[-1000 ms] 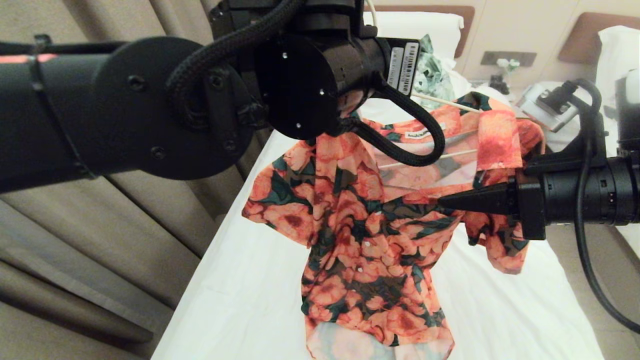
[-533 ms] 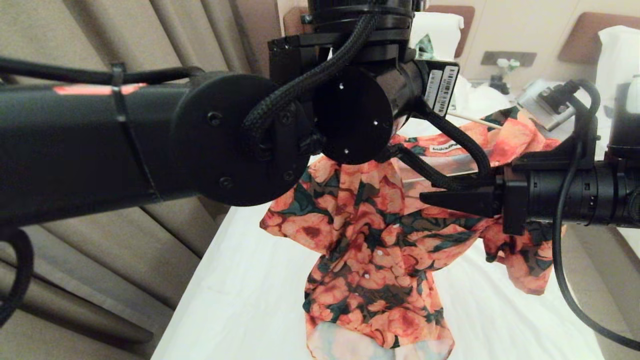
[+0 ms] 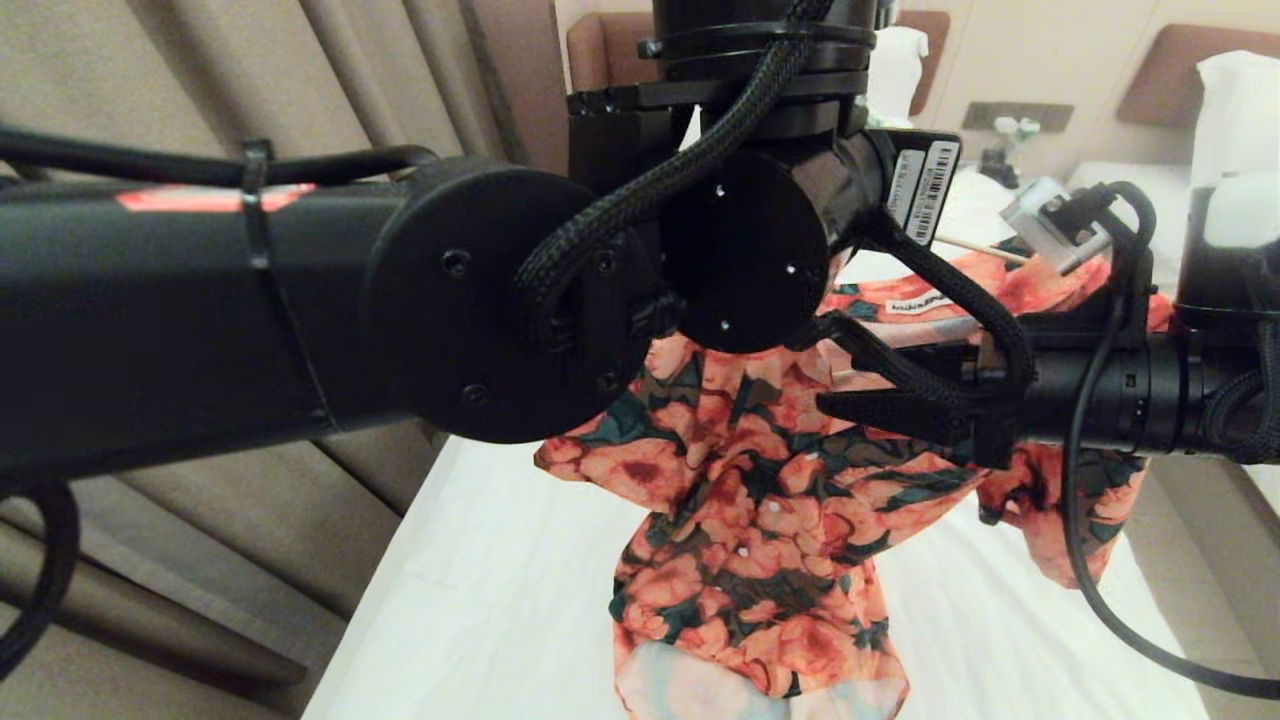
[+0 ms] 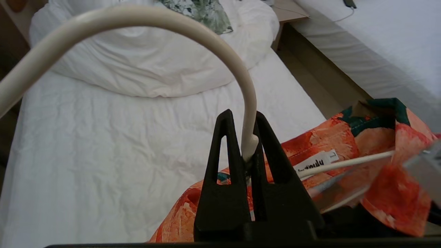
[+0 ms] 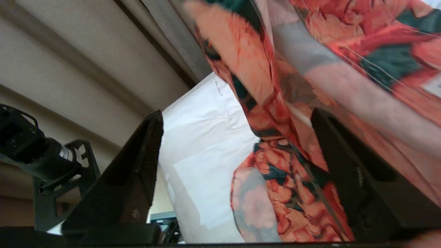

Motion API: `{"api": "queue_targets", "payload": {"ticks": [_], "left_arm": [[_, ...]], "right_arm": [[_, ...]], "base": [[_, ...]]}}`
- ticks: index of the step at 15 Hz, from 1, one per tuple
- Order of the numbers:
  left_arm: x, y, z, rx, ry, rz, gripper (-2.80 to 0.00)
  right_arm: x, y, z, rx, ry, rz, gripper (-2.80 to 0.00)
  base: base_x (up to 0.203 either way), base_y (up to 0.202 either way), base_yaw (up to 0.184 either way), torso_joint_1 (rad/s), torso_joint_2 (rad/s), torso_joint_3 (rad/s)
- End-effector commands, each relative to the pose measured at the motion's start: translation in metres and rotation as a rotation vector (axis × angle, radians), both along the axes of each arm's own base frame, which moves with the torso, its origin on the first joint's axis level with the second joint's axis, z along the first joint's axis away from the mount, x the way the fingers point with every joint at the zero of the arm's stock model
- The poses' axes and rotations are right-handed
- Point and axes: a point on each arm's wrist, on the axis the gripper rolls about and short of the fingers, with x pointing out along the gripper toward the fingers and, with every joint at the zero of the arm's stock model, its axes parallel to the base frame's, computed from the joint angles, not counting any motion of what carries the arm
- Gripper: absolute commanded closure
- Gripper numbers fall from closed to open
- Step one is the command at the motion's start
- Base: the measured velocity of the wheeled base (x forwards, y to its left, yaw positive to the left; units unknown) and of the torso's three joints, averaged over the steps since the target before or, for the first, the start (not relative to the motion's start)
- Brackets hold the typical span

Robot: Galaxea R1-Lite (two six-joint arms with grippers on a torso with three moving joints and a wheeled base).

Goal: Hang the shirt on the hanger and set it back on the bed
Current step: Take the clothes hanger out of the clothes

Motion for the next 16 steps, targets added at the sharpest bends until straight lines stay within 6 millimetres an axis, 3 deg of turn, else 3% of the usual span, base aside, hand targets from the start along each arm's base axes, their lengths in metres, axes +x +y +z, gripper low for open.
{"api": "queue_targets", "payload": {"ticks": [1,2,3,16], "left_arm": [[-0.003,-0.002,0.0,-0.001,-0.001,-0.005,0.0],[-0.003,-0.002,0.0,-0.001,-0.001,-0.007,0.0],[-0.005,-0.004,-0.001,0.0,0.0,-0.014,0.0],[-0.004,-0.009,-0.002,-0.003,-0.002,-0.015,0.0]], "right_arm": [[0.0,0.004,0.0,0.019,0.009,0.002,-2.8],[0.0,0.006,0.002,0.041,-0.002,-0.007,-2.8],[0.001,0.011,0.0,0.05,-0.016,-0.021,0.0],[-0.012,0.021,0.0,0.053,-0.019,0.013,0.0]], "base": [[0.0,0.0,0.0,0.0,0.0,0.0],[0.0,0.0,0.0,0.0,0.0,0.0],[0.0,0.0,0.0,0.0,0.0,0.0],[0.0,0.0,0.0,0.0,0.0,0.0]]}}
